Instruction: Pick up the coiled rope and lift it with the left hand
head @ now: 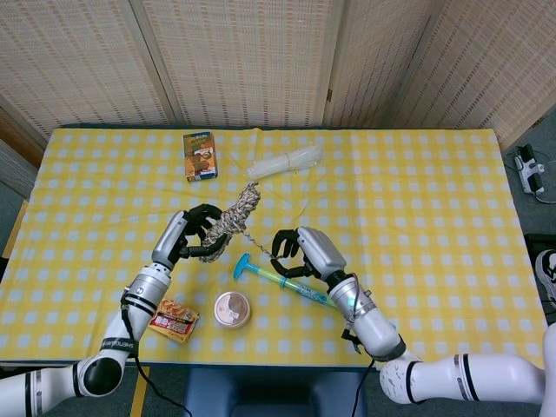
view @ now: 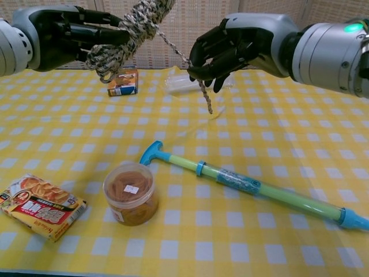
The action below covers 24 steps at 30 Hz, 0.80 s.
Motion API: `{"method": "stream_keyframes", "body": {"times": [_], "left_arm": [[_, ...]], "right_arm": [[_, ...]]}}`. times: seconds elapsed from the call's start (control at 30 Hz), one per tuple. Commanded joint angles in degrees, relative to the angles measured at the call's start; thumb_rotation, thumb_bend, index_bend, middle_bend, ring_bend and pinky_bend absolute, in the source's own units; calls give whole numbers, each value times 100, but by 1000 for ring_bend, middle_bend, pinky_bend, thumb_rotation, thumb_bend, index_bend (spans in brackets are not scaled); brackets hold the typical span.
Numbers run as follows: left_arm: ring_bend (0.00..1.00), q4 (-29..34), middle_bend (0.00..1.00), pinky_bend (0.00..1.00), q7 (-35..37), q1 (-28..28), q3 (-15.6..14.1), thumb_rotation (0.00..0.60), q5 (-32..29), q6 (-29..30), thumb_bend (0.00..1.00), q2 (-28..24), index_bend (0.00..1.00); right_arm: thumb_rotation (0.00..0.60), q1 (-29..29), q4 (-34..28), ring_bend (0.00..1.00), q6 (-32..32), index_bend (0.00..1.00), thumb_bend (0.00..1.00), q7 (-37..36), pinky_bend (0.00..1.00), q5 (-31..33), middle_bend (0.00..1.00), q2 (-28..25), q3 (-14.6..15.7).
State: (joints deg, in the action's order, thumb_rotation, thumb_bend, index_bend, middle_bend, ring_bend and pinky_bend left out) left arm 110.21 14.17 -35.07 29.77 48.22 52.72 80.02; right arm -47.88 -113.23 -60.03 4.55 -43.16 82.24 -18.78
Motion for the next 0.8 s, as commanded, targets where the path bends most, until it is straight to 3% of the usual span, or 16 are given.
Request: {"method": "stream_keyframes", "body": {"times": [0.03,0.3,0.47,0.6,0.7,0.8], "left_arm": [[659,108,642,713,454,141,-23,600,413,-313,730,-215,589],[658,244,642,713,1099,237,-205,600,1165,-655,730,-493,588],[658,318,642,713,1371,240,-309,600,1467,-792,730,-646,588],[658,342,642,713,1544,223,-412,600,1670,-867,730,-750,588],[658,296,642,713,1597,189,-471,600,1739,-887,730,-812,588],[658,195,642,713,1617,139,-512,600,1698,-882,729,-844,588]], "right_arm": [[600,16,144,511,96,695,582,-137,489,10,516,35,-55],[600,27,479,478,207,622,581,-363,489,-137,489,116,-164],[600,18,645,443,274,483,582,-450,481,-205,437,154,-212],[600,25,778,399,261,329,581,-512,447,-280,364,201,-255],[600,80,816,332,263,119,582,-561,397,-403,276,167,-228],[600,192,801,233,214,8,581,-635,290,-579,174,77,-190]]}}
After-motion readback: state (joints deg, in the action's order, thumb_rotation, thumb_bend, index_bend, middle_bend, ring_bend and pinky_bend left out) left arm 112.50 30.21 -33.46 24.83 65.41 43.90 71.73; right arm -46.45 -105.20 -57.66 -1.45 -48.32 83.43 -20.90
